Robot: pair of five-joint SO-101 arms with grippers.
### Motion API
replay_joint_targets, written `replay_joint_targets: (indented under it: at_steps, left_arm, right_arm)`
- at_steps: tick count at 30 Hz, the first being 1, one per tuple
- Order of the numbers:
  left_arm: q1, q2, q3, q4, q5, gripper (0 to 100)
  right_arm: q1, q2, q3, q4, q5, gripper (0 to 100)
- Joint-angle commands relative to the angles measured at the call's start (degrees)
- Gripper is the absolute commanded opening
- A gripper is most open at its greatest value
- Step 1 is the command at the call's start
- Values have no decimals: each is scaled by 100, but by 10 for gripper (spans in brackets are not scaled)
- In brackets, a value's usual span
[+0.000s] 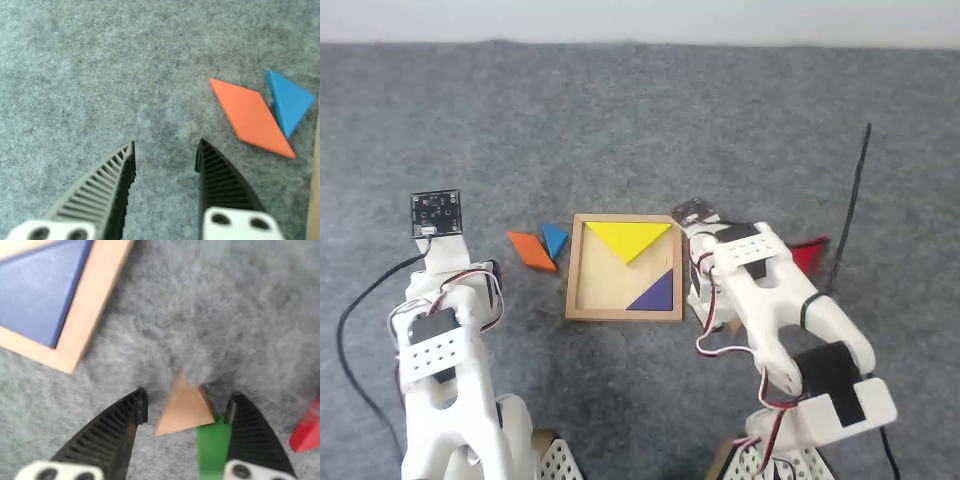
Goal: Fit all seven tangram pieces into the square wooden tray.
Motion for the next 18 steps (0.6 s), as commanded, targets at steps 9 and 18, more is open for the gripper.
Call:
replay_joint_targets:
  at_steps: [9, 18]
  left_arm:
    - [-18, -185, -101, -141, -62, 184]
    - [-18, -185, -92, -141, -62, 184]
  right_arm:
    - [242, -163, 62, 145, -70, 223]
    - [251, -163, 62, 145, -70, 170]
